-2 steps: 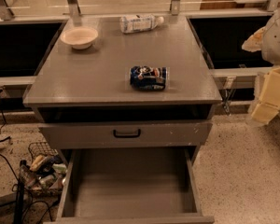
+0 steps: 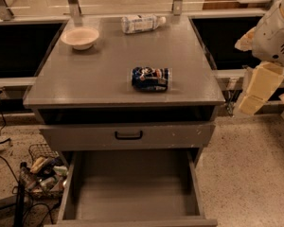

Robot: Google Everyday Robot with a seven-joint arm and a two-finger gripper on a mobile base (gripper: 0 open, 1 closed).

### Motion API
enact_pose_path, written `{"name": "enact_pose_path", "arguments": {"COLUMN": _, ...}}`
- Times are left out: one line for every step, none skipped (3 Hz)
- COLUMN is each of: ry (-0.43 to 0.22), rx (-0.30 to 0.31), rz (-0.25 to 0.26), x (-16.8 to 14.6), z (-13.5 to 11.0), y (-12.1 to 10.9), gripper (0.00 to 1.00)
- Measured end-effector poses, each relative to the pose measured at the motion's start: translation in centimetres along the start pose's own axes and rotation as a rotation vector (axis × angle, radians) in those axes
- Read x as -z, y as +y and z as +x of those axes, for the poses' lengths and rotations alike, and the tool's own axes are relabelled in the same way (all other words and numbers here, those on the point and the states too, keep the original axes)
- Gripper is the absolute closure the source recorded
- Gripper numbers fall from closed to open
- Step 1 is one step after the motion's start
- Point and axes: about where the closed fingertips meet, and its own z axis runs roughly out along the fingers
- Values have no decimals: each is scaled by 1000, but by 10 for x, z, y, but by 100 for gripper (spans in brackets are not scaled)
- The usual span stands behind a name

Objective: Place pepsi can into middle drawer

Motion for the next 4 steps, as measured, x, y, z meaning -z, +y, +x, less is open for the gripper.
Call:
{"name": "enact_pose_path", "arguments": {"ry": -87, "rx": 10, "rz": -55, "x": -25, "z": -20, "y": -22, "gripper": 0}}
{"name": "enact_pose_path", "arguments": {"ry": -155, "rx": 34, "rz": -111, "x": -51, "z": -33, "y": -44, "gripper": 0}}
{"name": "enact_pose_path", "arguments": {"ry": -163, "rx": 31, "rz": -115, "x": -56, "z": -33, "y": -48, "gripper": 0}}
{"name": "enact_pose_path", "arguments": {"ry": -83, "rx": 18, "rz": -79, "x": -56, "z": -33, "y": -52, "gripper": 0}}
